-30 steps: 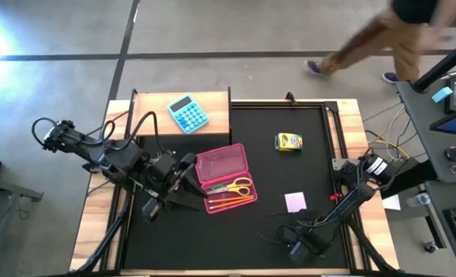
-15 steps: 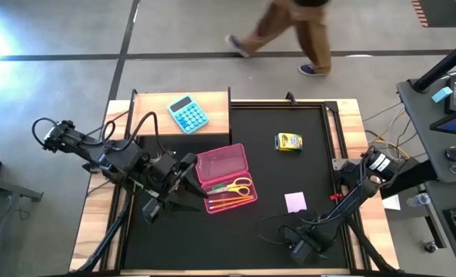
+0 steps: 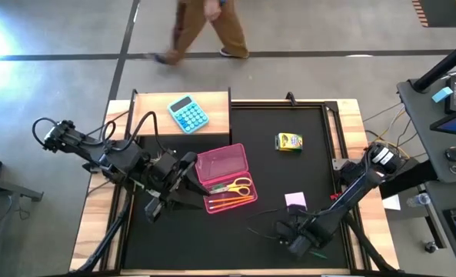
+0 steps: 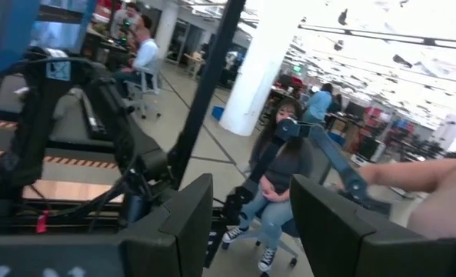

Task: Pack school essentials
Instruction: Put the blue pen into the pink box

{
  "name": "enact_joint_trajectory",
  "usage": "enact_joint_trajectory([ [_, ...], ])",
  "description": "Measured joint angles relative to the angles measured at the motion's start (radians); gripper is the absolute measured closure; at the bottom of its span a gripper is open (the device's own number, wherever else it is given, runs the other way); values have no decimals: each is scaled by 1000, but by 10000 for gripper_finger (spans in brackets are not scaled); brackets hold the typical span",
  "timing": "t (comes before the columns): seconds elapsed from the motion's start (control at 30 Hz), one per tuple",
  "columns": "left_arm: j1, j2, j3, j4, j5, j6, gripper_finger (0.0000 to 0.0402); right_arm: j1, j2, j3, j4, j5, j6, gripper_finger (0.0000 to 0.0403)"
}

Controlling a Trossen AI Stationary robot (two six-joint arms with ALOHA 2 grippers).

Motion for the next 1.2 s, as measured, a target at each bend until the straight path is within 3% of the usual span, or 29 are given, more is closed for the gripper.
enact_joint_trajectory([
  [0.2,0,0,0,1,-12,-6,244,-81,-53,49,65,151,-124,371],
  [0.47,0,2,0,11,-14,-6,244,-262,-10,125,220,191,-326,370],
  [0.67,0,-8,0,7,-14,-6,244,-391,61,218,222,183,-425,370],
  [0.83,0,-29,0,-10,-14,1,244,-469,123,301,216,113,-496,370],
  [1.2,0,-59,0,-59,-6,24,244,-542,245,352,143,79,-549,369],
])
